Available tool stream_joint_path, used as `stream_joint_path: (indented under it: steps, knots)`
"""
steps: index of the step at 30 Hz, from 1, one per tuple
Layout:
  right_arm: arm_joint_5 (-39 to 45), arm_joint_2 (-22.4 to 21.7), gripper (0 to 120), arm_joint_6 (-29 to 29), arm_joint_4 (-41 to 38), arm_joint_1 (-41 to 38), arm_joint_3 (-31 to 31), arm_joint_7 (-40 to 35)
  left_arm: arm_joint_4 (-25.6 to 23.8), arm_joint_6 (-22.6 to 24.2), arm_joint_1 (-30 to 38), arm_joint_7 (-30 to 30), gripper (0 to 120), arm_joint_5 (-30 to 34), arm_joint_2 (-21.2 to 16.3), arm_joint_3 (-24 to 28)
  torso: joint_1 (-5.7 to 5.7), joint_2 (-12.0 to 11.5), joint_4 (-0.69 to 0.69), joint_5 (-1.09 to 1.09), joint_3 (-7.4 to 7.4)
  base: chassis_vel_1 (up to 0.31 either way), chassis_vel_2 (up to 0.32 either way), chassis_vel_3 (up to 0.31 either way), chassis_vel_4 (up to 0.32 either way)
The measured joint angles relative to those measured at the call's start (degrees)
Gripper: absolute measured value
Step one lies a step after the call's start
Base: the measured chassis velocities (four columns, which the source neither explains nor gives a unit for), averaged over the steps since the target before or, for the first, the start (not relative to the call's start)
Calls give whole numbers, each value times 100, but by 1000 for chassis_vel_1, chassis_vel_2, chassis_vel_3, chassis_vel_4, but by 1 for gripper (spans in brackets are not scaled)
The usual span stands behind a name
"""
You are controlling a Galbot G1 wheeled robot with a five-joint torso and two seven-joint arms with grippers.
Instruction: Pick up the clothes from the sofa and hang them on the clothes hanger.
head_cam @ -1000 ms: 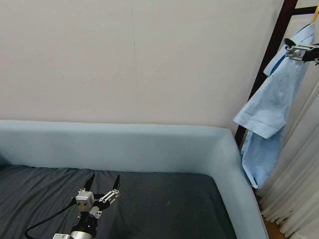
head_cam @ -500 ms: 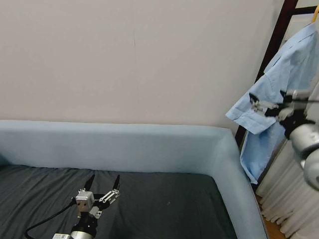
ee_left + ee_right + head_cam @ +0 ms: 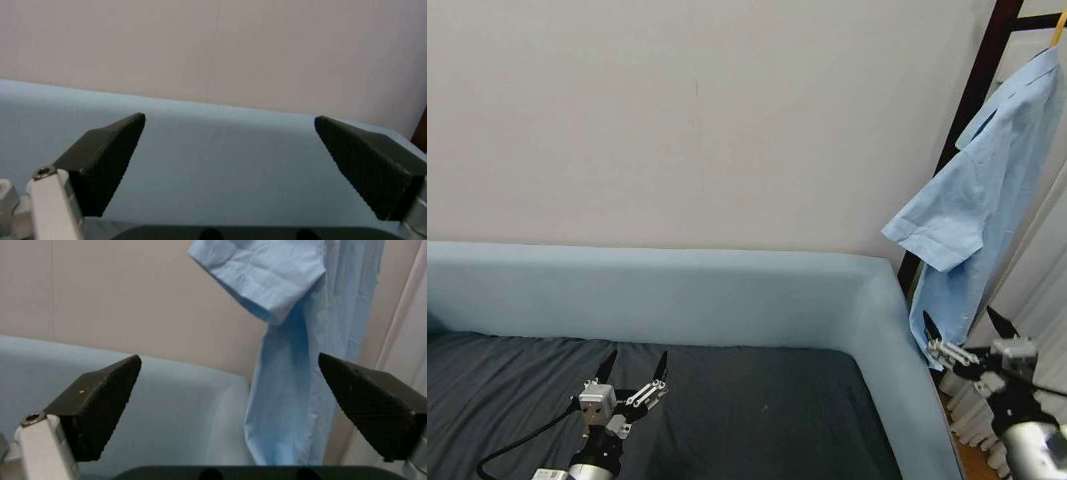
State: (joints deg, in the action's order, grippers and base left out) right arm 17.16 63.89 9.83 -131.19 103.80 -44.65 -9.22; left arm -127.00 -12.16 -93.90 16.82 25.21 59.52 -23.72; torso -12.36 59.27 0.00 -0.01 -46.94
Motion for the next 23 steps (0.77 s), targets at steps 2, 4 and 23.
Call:
stream_joint_path:
  steps: [2, 4, 23]
  knots:
    - [-408, 377, 100, 522, 154, 312, 14, 161, 0, 0, 0, -1, 100, 0, 0, 0, 0, 0, -1, 0, 0, 0, 0, 0, 0]
    - [-507, 512, 100, 688, 210, 429, 16, 229, 0, 1, 0, 0, 100, 0, 0, 0, 0, 0, 0, 1, 0, 0, 0, 0, 0]
    - [-889, 1134, 100, 1075, 261, 541, 463, 227, 1, 0, 0, 0, 100, 0, 0, 0, 0, 0, 1, 1, -1, 0, 0, 0, 0]
